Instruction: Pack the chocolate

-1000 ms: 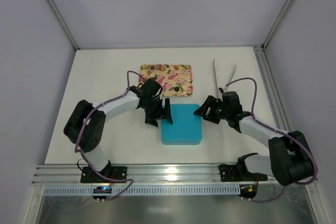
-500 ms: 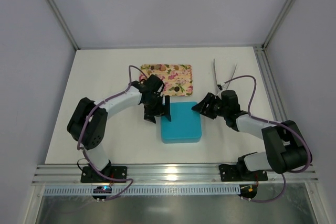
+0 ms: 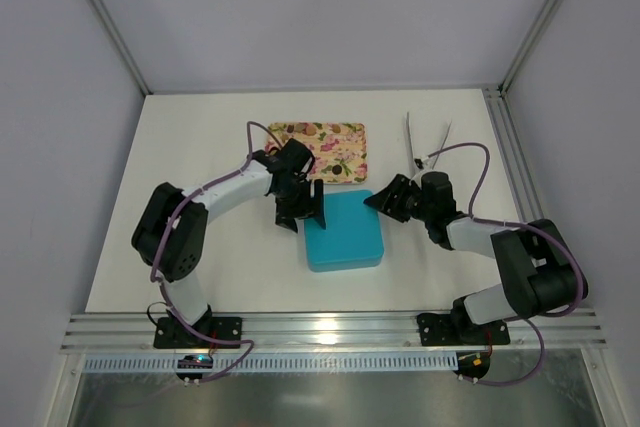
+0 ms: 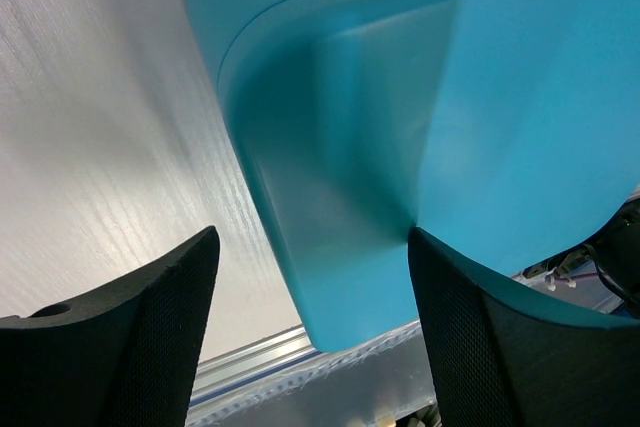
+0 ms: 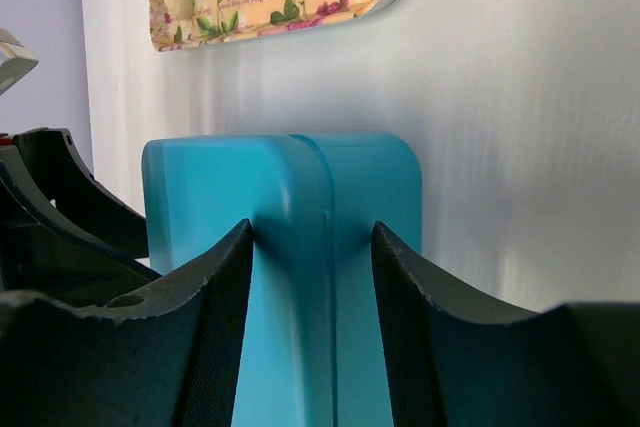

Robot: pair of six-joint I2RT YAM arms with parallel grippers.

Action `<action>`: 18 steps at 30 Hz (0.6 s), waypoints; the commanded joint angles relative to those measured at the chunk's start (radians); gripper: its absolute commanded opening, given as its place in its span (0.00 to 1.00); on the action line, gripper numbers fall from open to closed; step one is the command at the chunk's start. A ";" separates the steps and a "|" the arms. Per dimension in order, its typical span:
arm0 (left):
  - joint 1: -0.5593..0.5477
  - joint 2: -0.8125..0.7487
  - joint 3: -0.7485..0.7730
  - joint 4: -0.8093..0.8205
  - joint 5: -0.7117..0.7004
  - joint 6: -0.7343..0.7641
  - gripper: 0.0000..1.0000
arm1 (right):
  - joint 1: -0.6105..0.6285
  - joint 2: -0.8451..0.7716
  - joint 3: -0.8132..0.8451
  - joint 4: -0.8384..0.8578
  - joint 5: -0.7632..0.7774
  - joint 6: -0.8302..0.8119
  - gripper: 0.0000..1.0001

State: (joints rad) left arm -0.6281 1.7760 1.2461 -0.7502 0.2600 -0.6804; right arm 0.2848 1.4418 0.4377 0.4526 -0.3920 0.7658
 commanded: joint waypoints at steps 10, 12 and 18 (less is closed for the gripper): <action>0.001 0.111 -0.040 -0.040 -0.110 0.035 0.73 | 0.034 0.069 0.015 -0.334 0.234 -0.098 0.40; -0.001 0.112 -0.050 -0.034 -0.100 0.041 0.72 | 0.056 0.055 0.042 -0.376 0.255 -0.105 0.40; -0.013 0.134 -0.085 -0.018 -0.087 0.064 0.70 | 0.152 0.078 0.093 -0.446 0.352 -0.097 0.37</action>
State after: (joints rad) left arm -0.6201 1.8111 1.2465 -0.7174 0.3489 -0.6731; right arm 0.3882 1.4475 0.5671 0.2977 -0.1867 0.7414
